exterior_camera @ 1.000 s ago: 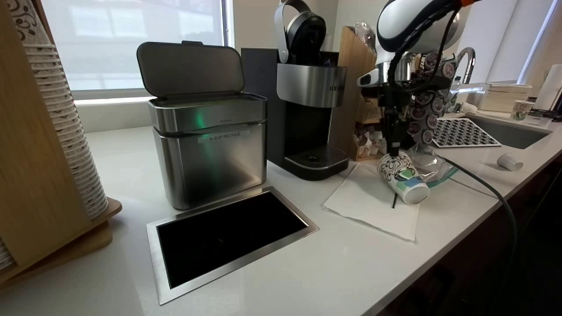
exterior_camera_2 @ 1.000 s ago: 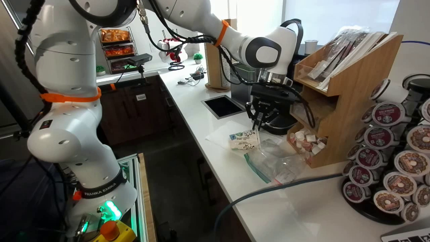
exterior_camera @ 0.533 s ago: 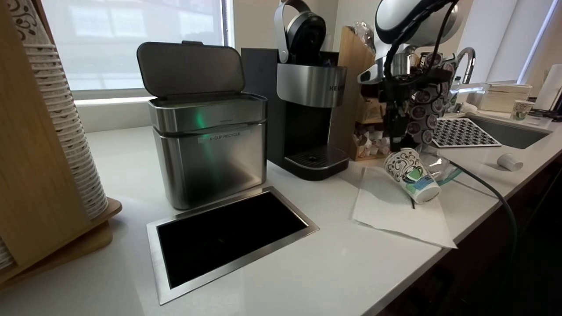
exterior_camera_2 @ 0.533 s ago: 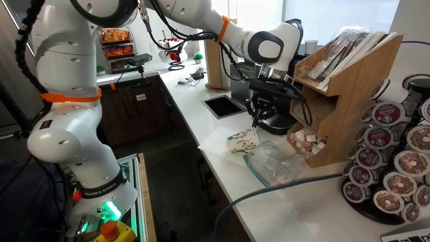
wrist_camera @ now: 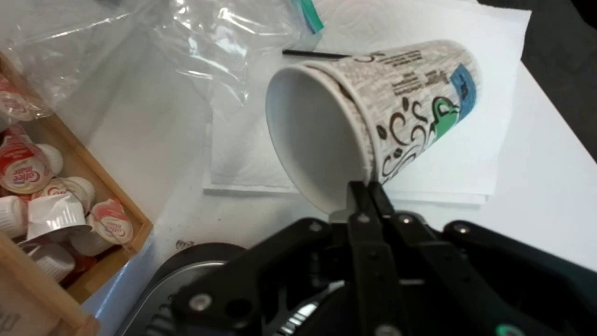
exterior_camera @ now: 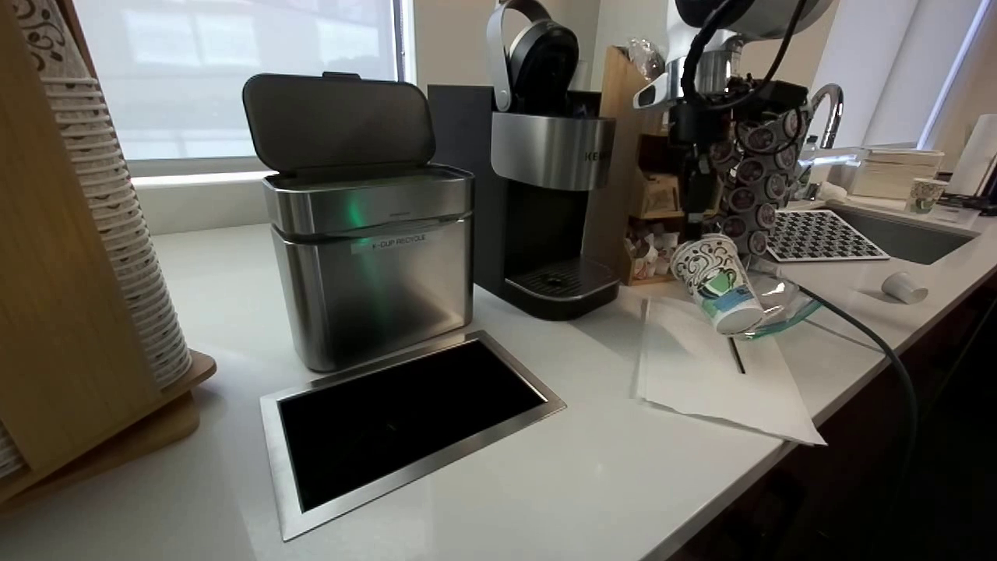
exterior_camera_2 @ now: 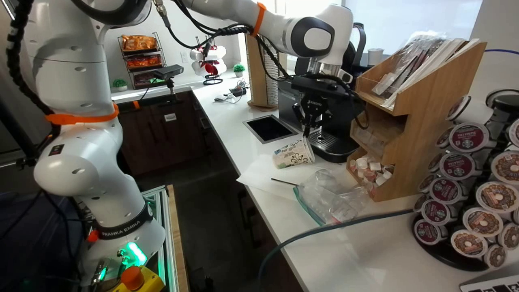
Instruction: Place the stacked coffee cups on the napkin upright.
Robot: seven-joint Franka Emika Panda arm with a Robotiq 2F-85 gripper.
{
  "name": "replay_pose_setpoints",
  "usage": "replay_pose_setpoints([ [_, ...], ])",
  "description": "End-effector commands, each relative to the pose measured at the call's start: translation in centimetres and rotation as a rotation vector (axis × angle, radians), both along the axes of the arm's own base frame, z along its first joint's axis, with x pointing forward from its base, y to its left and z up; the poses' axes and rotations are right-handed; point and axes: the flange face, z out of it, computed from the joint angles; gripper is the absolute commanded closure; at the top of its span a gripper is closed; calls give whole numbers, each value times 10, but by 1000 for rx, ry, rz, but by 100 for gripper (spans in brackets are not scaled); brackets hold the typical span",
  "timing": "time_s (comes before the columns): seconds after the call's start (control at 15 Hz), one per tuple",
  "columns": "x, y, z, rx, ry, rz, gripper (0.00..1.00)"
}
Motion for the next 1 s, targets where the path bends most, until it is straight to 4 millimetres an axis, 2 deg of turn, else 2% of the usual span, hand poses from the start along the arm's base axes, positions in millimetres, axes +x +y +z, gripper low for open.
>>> replay_pose_setpoints([
  [0.0,-13,16,19,-29,-66,-96,99],
  [0.53,-22,56,21,-203,-331,-306,99],
  [0.93,-48,82,23,-374,-511,-413,99],
])
